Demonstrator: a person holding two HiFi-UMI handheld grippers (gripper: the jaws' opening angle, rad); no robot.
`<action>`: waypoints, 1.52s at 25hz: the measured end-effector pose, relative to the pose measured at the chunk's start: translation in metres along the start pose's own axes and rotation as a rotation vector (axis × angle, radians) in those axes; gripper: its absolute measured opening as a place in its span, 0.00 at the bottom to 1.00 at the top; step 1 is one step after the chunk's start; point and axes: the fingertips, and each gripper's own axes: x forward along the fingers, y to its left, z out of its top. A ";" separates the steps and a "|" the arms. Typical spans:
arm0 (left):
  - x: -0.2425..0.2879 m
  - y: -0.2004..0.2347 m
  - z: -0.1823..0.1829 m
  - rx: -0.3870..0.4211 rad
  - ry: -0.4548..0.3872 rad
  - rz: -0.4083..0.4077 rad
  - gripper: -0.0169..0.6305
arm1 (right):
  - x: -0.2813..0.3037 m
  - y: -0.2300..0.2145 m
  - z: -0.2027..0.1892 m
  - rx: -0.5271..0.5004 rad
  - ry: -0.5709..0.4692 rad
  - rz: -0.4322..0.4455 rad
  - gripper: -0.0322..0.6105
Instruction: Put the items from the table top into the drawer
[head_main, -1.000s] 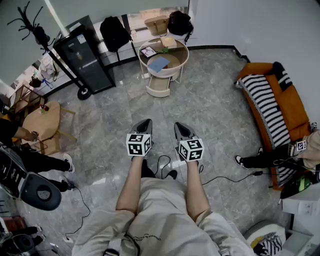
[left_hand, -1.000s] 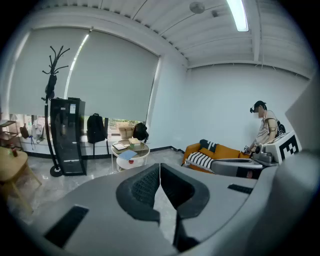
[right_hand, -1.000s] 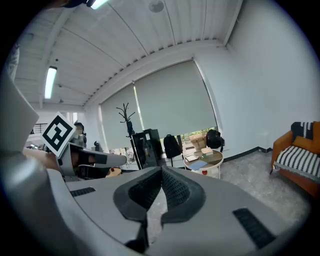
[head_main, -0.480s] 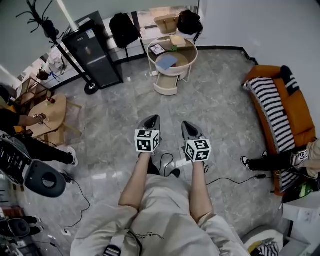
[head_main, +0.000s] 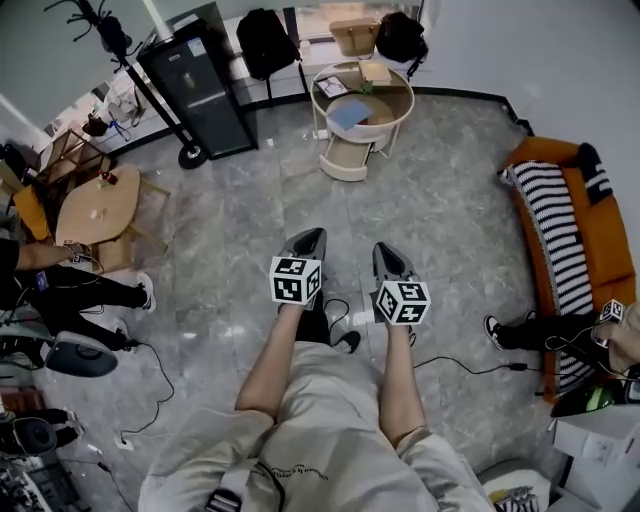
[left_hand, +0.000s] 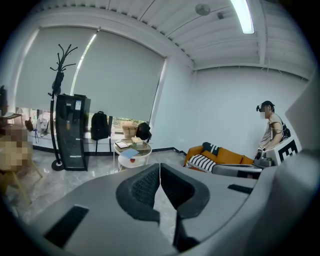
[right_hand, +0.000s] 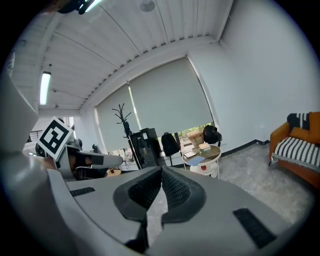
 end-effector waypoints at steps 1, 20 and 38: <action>0.003 0.000 0.002 0.004 0.001 -0.007 0.06 | 0.003 -0.004 0.002 0.013 -0.001 -0.005 0.10; 0.139 0.029 0.106 0.031 -0.012 -0.095 0.06 | 0.112 -0.065 0.071 -0.002 0.020 -0.029 0.10; 0.275 0.182 0.171 -0.063 0.057 -0.107 0.06 | 0.290 -0.099 0.116 0.063 0.094 -0.081 0.10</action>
